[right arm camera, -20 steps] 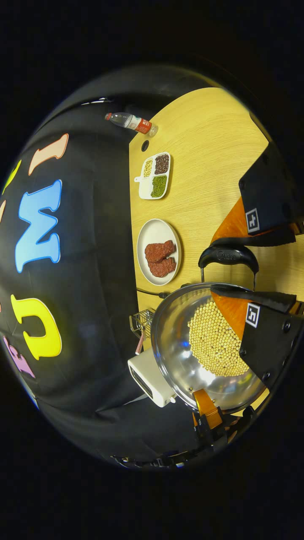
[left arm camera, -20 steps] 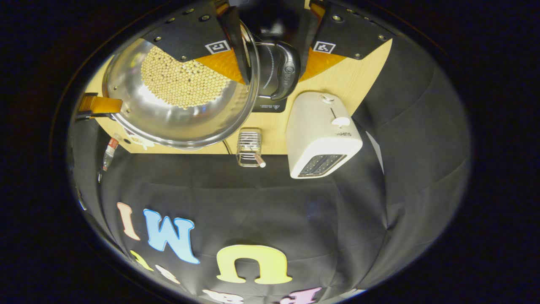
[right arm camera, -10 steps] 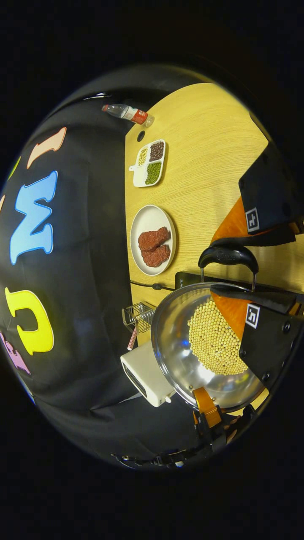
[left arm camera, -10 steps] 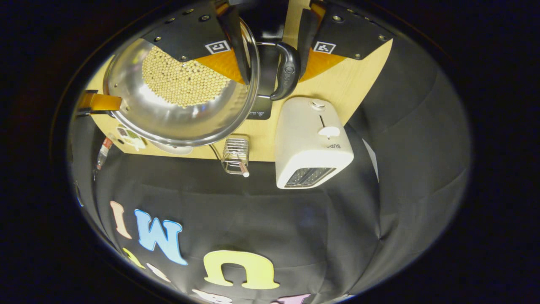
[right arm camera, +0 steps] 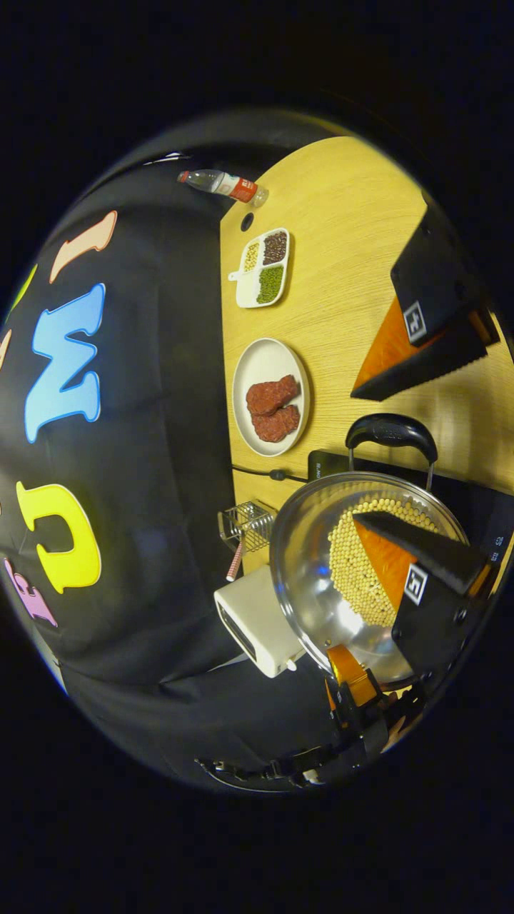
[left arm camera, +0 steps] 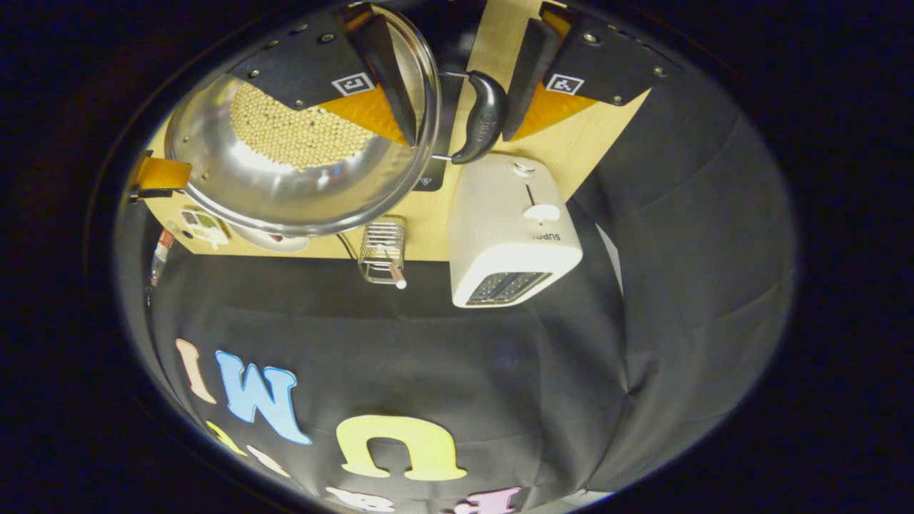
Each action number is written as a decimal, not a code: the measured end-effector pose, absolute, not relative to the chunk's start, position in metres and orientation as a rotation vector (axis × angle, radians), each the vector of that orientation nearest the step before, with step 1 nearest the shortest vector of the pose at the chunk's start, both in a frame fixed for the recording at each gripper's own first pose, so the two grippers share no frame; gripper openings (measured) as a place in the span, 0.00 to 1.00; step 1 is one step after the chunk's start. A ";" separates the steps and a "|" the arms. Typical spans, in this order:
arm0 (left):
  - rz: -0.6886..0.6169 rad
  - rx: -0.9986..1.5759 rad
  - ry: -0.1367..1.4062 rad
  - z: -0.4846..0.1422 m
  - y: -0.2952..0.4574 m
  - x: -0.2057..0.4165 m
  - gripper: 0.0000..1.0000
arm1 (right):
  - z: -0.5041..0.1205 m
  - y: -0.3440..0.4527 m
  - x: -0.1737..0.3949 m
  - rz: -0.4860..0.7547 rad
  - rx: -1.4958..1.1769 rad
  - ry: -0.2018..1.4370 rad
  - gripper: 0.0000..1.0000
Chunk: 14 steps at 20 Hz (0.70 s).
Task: First push the handle of the pot to place it horizontally, then grasp the pot with both hands and set it on the induction cooktop.
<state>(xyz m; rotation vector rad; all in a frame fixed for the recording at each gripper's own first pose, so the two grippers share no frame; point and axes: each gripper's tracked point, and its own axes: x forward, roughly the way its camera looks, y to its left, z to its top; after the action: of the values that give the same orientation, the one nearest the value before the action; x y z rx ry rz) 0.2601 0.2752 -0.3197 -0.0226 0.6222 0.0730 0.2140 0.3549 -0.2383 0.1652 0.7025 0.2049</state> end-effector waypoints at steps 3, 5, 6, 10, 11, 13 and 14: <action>0.110 0.016 0.546 -0.288 0.280 0.261 0.83 | -0.215 0.342 0.212 0.204 0.178 0.644 0.98; 0.114 0.037 0.489 -0.259 0.275 0.258 0.83 | -0.193 0.325 0.210 0.196 0.170 0.581 0.98; 0.117 0.040 0.461 -0.244 0.270 0.255 0.83 | -0.181 0.314 0.209 0.192 0.161 0.545 0.98; 0.125 0.012 0.371 -0.191 0.238 0.238 0.83 | -0.139 0.265 0.197 0.175 0.118 0.418 0.98; 0.127 0.014 0.354 -0.180 0.230 0.234 0.83 | -0.129 0.253 0.192 0.171 0.109 0.389 0.98; 0.125 0.020 0.325 -0.158 0.208 0.224 0.81 | -0.112 0.226 0.183 0.165 0.094 0.341 0.98; 0.120 0.020 0.310 -0.145 0.195 0.218 0.81 | -0.102 0.213 0.177 0.162 0.087 0.323 0.98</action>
<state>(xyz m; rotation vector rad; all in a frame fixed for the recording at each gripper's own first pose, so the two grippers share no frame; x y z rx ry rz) 0.2182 0.1950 -0.1452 0.0199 0.3100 0.1201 0.1769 0.2128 -0.1020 0.0871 0.3228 0.1619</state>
